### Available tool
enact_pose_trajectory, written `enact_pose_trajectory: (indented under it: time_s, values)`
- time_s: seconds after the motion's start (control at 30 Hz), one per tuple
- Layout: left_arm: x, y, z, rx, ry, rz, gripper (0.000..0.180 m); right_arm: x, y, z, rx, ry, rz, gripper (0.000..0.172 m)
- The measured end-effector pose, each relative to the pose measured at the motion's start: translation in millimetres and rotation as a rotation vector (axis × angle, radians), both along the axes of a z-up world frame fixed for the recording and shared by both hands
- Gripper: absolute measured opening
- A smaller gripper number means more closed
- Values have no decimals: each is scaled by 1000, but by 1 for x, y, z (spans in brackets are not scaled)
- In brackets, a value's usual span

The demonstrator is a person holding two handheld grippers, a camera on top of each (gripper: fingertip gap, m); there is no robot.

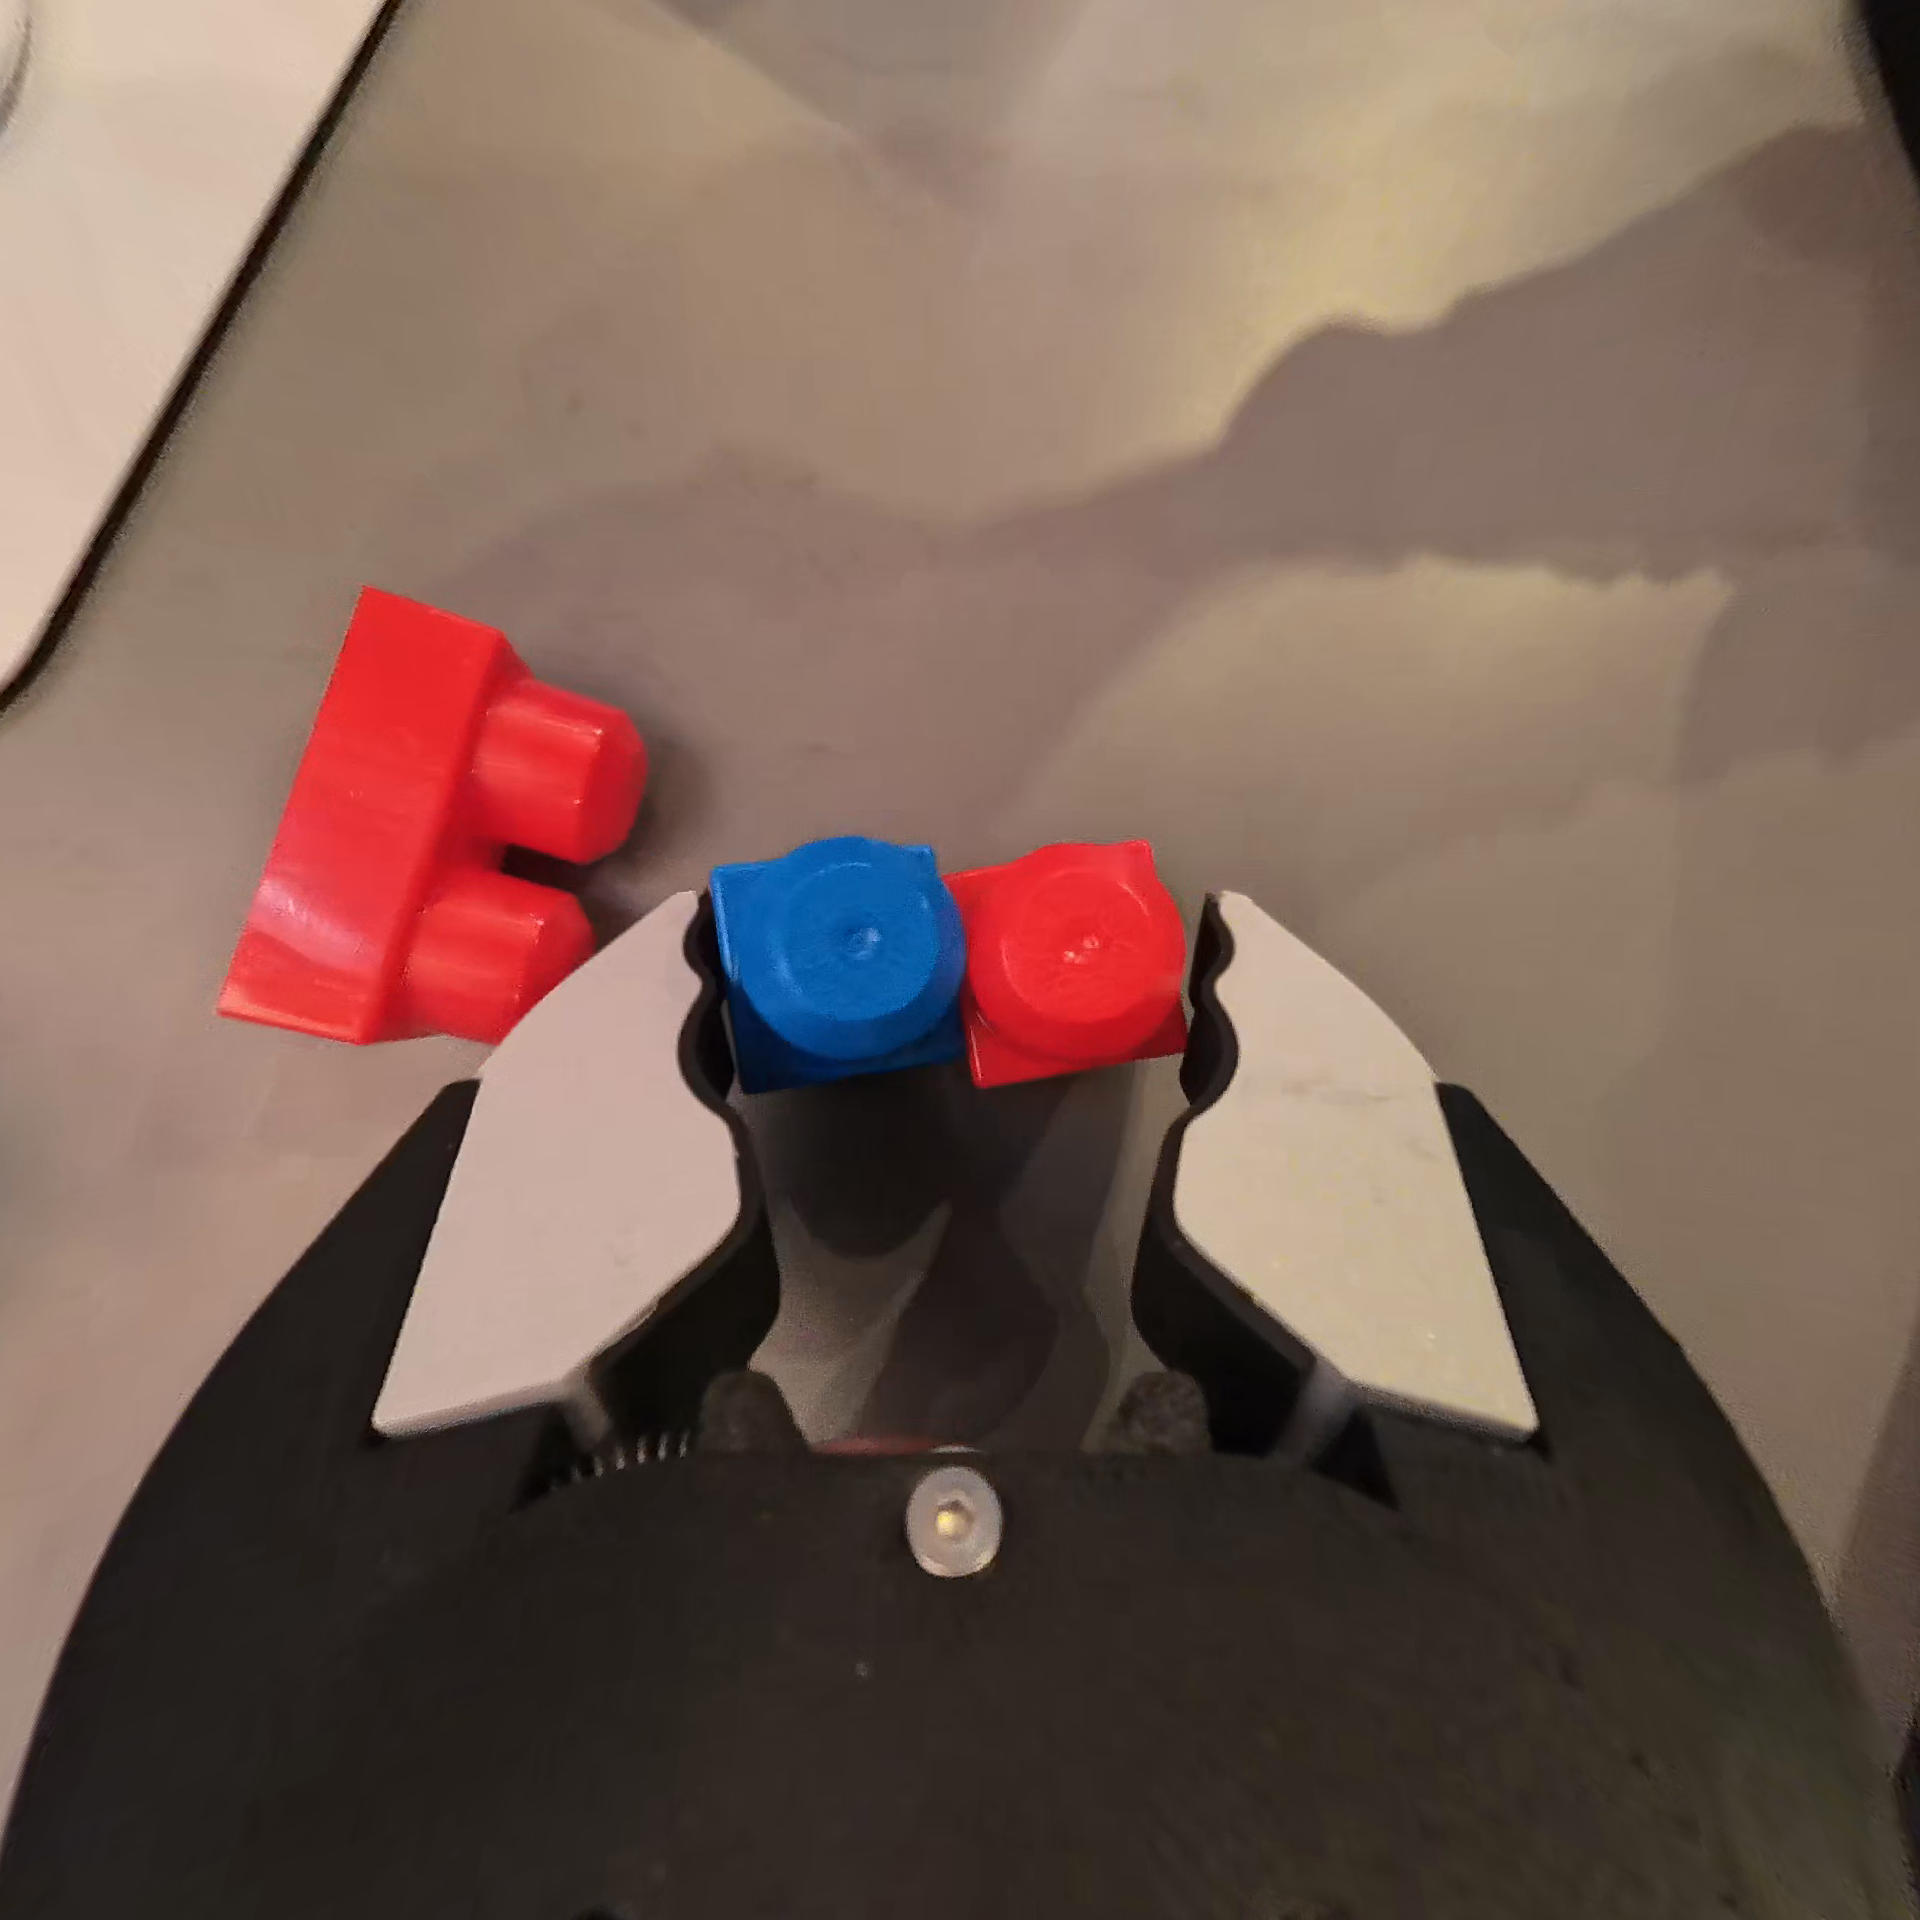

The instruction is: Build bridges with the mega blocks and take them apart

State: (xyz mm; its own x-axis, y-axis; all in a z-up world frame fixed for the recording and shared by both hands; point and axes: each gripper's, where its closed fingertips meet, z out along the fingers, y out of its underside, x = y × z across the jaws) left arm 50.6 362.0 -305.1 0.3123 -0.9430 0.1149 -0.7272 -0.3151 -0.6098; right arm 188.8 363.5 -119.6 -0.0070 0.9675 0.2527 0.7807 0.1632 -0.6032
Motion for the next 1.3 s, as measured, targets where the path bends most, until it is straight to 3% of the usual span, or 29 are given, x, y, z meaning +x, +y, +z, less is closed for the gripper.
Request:
enact_pose_trajectory:
  time_s: [0.13, 0.3, 0.6, 0.9, 1.1, 1.3]
  values:
    - [-17, -8, 5, 33, 4, -69, 89, -7, 0, -8, -20, -28, 19, 19]
    - [-31, -5, -2, 66, -2, -10, 88, -11, 1, -13, -33, -44, 25, 19]
    - [-13, -7, 0, 60, -77, -71, 82, -9, 4, -17, -45, -51, 15, 19]
    - [-7, -8, 0, 77, -53, -188, 75, -6, 4, -16, -45, -46, 9, 19]
    - [-13, -6, -4, 69, -41, -113, 98, -4, 5, -15, -44, -42, 4, 19]
    - [-7, -5, -4, 122, -46, -6, 81, -3, 6, -15, -46, -43, 2, 19]
